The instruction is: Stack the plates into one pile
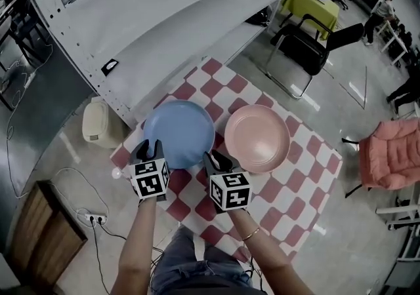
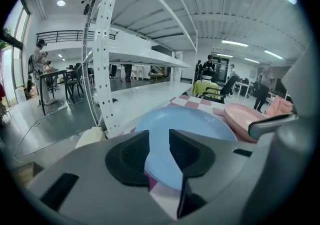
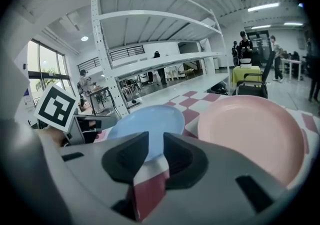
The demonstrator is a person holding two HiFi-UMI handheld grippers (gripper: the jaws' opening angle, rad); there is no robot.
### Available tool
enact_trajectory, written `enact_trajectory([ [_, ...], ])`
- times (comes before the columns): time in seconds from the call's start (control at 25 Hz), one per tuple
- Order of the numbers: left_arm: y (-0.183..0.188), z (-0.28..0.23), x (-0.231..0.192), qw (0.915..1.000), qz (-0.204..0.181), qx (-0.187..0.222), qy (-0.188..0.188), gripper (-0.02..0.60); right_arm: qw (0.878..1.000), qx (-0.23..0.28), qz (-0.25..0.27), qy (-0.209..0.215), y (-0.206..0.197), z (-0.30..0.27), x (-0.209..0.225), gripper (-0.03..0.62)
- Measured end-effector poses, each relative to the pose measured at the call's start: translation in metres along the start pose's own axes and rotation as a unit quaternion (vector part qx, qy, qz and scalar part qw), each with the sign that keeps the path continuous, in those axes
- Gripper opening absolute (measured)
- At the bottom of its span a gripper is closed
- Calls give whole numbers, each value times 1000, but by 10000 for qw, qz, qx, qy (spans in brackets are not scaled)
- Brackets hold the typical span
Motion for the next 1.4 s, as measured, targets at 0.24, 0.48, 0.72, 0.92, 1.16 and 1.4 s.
enact_trajectory([
  [0.24,-1,-25,-32,9999,-30,-154,-26,135,9984,-100,-94,-550,-2,-24,-3,129],
  [0.48,1,-52,-53,9990,-112,-313,-305,138,9920,-261,-500,-1133,-11,-37,4,163],
  [0.72,5,-77,-58,9960,-79,-525,-720,144,9854,-350,-810,-1454,-12,-56,7,163],
  [0.92,10,-94,-57,9937,-7,-645,-922,144,9818,-470,-882,-1615,-9,-68,10,163],
  [1.16,11,-101,-54,9920,-228,-764,-982,123,9811,-546,-848,-1651,-10,-74,12,163],
  [1.4,8,-97,-60,9932,-56,-759,-884,77,9810,-582,-856,-1642,-10,-74,10,163],
])
Point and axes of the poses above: the fingertips, and each gripper's own axes: z backward along the fingers, x to its right, y out of its top, the point moved 7 cm from there along z, backward along the fingers
